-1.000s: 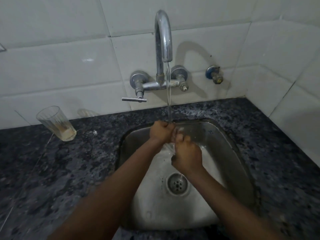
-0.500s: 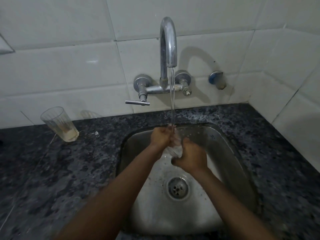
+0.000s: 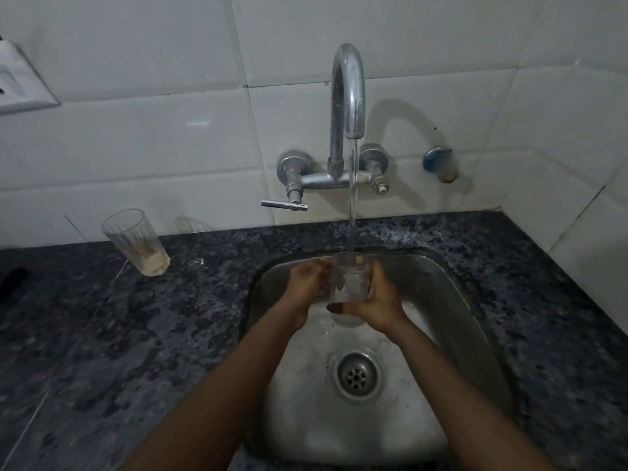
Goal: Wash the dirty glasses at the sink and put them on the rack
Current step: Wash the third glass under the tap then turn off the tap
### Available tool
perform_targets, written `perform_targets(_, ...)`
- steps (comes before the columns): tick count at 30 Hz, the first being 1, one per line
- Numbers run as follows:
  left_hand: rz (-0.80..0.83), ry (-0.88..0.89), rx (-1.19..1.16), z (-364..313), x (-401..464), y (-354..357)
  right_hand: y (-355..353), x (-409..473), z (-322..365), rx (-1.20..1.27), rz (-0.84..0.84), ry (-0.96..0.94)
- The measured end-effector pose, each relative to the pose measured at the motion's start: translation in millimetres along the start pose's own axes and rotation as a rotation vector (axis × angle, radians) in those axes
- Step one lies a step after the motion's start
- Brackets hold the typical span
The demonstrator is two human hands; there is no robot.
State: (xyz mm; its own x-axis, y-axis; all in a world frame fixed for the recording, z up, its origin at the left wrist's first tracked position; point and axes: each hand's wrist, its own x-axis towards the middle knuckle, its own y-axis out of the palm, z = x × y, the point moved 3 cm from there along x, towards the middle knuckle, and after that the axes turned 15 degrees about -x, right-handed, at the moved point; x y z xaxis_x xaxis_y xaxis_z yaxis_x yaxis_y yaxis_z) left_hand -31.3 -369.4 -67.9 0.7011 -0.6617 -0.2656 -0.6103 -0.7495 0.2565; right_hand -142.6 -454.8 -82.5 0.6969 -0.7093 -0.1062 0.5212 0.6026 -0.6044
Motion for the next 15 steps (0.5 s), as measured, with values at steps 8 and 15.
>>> perform_targets(8, 0.056, -0.054, -0.052, 12.1, -4.7, -1.5, 26.1, 4.7, -7.8, 0.619, 0.183, 0.392)
perform_targets(15, 0.156, 0.296, 0.186, 25.0, -22.3, 17.7, 35.9, 16.3, 0.0, 1.177, 0.329, 0.553)
